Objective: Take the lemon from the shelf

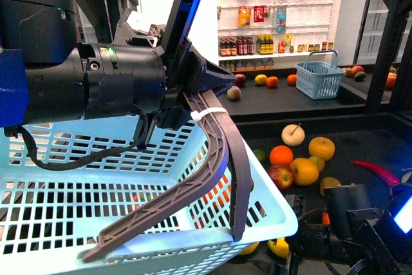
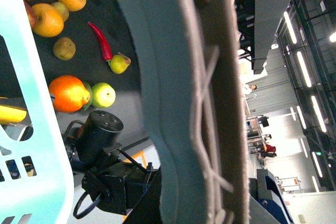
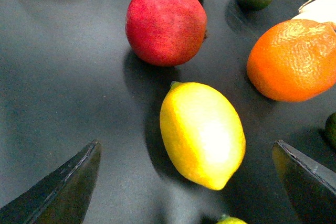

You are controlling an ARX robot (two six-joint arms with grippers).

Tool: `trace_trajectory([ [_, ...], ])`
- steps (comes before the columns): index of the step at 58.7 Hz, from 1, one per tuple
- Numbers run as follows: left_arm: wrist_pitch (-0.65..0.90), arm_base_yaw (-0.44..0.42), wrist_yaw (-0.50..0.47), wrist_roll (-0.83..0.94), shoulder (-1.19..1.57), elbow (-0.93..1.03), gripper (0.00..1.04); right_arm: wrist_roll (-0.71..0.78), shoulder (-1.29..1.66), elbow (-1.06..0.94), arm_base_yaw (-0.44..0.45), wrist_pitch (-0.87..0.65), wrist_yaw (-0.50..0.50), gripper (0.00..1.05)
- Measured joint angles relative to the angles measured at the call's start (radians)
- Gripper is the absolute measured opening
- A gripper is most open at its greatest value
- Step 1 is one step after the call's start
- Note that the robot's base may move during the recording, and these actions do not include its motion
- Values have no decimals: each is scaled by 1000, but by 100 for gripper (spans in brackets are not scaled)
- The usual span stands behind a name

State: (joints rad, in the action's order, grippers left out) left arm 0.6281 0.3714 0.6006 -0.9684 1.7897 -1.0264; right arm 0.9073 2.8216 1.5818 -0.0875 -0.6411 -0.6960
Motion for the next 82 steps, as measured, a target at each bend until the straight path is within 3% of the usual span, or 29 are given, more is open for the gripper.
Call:
trace_trajectory([
  [46,0,0,0,0,0,0,7,47,266,584,-38,377,150,97],
  [58,0,0,0,0,0,0,7,47,274,616,-44,445,151,97],
  [61,0,0,0,0,0,0,7,45,274,615,-45,447,151,94],
  [71,0,0,0,0,0,0,7,51,270,600,-43,486,142,70],
  [82,0,0,0,0,0,0,7,24,244,540,-34,420,144,65],
])
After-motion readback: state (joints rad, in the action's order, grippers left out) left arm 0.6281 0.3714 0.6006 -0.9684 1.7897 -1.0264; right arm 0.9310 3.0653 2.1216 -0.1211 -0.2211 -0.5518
